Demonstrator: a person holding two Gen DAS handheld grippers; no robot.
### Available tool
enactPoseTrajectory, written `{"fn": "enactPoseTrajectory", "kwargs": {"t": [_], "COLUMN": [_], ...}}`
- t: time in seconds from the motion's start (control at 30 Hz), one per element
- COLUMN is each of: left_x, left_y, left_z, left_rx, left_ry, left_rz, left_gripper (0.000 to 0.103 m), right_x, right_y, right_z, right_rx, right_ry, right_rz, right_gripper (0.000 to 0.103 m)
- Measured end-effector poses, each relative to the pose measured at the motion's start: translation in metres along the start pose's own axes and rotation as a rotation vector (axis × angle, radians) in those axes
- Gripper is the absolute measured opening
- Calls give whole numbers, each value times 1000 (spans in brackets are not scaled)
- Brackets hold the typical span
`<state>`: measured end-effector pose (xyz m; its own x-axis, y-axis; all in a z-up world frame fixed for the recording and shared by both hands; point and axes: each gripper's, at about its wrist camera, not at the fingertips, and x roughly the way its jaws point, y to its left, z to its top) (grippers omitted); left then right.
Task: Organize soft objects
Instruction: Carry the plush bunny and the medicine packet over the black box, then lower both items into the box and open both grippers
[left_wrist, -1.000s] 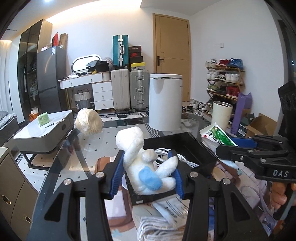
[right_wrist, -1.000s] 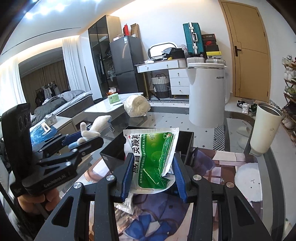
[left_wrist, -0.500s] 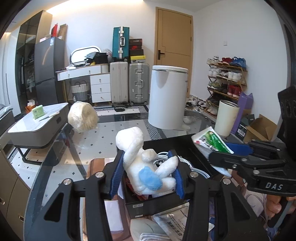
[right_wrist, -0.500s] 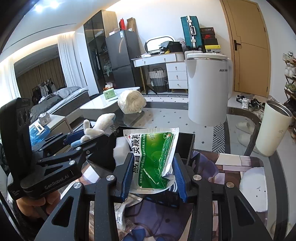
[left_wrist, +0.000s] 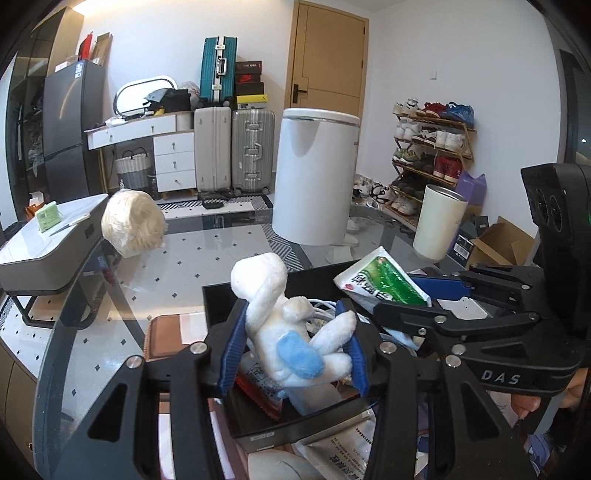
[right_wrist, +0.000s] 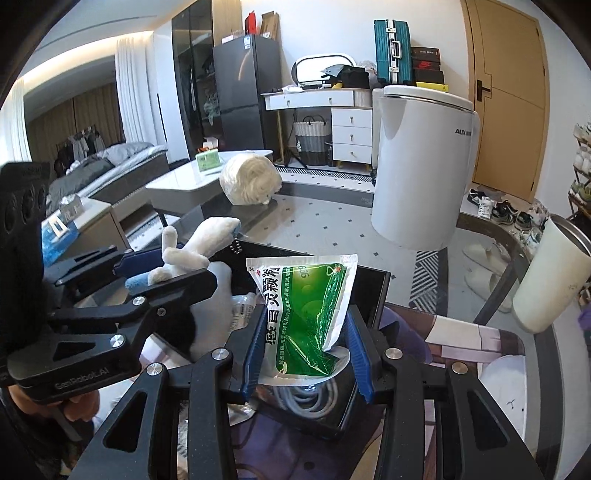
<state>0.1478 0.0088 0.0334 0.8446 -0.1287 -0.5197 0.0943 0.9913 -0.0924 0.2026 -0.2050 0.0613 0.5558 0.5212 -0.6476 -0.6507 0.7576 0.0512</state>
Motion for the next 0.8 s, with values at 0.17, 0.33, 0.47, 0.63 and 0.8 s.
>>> {"fn": "enactPoseTrajectory", "kwargs": {"t": [0.17,0.33,0.47,0.63,0.8], "left_x": [11,21,19,16,6], "left_y": [-3,-4,-1,2,-4], "left_z": [1,3,2,1,-1], "left_rx": [22,26,29,2,18], "left_ry": [21,31,37,57,41], "left_rz": [-9,-7,-30,-50,-44], "left_gripper": [47,47,51,65,88], "right_x": [8,18,22,8,-7], "right_y": [-1,1,2,-1,-10], "right_z": [0,4,6,7,0], "right_rx": [-26,-65,-107,-110,-79], "right_ry": [15,29,50,9,-15], "right_rz": [-28,-54,-51,-68,-90], "right_gripper": [41,41,44,62,78]}}
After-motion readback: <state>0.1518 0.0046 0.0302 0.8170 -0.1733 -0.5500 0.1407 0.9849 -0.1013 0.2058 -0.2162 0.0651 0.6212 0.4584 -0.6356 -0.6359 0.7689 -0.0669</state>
